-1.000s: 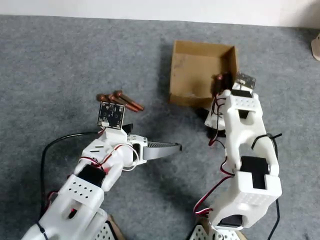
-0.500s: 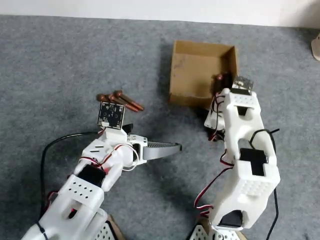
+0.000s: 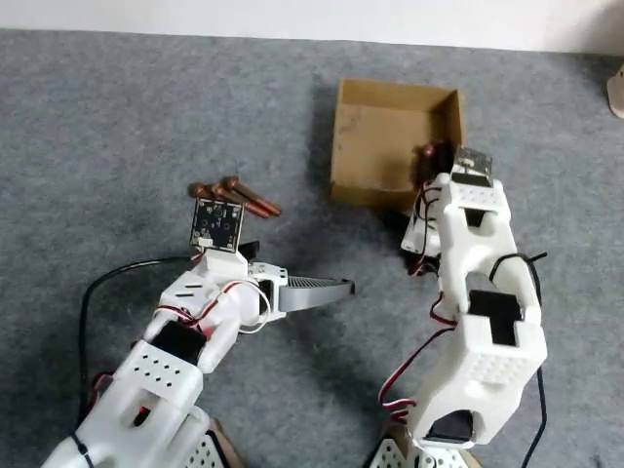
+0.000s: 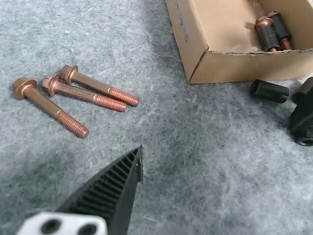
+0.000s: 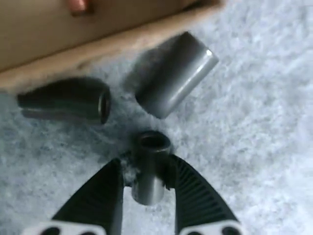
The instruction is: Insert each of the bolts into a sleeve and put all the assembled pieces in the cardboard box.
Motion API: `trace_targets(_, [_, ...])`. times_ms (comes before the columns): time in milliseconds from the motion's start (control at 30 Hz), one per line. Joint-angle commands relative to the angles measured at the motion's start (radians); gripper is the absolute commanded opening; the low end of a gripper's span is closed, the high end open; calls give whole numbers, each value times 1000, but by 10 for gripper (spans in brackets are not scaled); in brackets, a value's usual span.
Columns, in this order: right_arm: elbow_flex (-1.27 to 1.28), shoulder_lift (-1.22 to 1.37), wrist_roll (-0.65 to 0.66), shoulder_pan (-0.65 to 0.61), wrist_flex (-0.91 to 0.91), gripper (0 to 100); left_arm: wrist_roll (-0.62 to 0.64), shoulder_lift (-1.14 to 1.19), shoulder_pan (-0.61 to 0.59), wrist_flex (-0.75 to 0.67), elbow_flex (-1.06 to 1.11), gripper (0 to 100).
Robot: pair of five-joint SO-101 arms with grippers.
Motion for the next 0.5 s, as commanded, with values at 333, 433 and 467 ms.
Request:
trace_targets(333, [492,-750,130,-298,19,4,2,-16,-13,-3,-8,627])
trace_targets(433, [607,-753,158,-305,19,4,3,-16,-28,-3,-10,627])
trace_targets(467, [630,-748,169,-302,19,4,3,-16,-36,-3,-13,627])
